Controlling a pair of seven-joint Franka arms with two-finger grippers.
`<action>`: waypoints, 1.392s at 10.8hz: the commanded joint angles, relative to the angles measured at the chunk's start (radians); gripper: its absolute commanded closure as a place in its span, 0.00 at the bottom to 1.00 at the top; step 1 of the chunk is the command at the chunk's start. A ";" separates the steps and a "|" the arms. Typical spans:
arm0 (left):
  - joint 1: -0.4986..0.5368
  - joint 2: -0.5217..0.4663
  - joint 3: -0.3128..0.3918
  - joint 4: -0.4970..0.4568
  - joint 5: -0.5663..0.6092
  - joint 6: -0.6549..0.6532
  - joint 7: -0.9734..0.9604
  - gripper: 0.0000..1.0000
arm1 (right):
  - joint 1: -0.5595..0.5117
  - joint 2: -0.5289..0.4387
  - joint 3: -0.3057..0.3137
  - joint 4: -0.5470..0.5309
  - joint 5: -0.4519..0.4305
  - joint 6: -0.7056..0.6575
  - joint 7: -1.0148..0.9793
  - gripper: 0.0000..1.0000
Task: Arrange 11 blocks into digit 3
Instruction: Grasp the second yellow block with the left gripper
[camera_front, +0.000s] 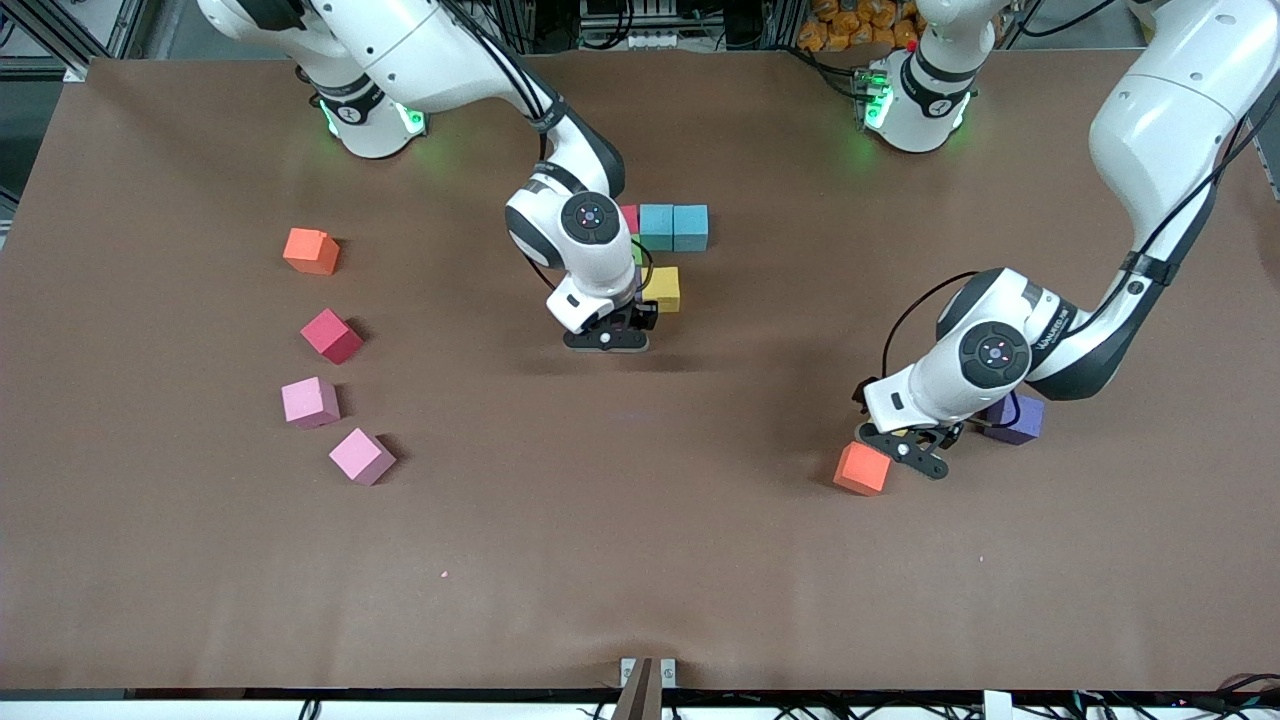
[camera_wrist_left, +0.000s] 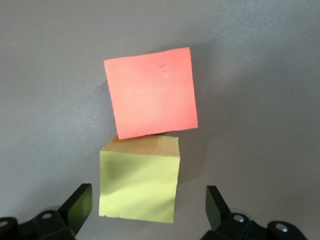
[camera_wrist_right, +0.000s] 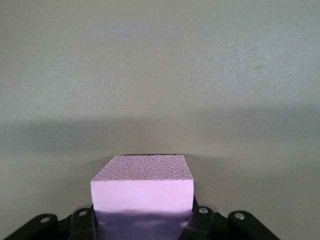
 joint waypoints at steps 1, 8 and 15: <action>-0.015 0.011 0.020 0.020 0.035 0.016 -0.009 0.00 | 0.002 0.007 0.001 -0.005 -0.016 0.022 0.033 0.64; -0.026 0.035 0.043 0.021 0.070 0.040 -0.011 0.00 | 0.008 0.022 0.001 -0.005 -0.012 0.049 0.050 0.64; -0.032 0.046 0.046 0.020 0.073 0.042 -0.009 0.04 | 0.014 0.014 0.002 -0.005 -0.013 0.026 0.036 0.64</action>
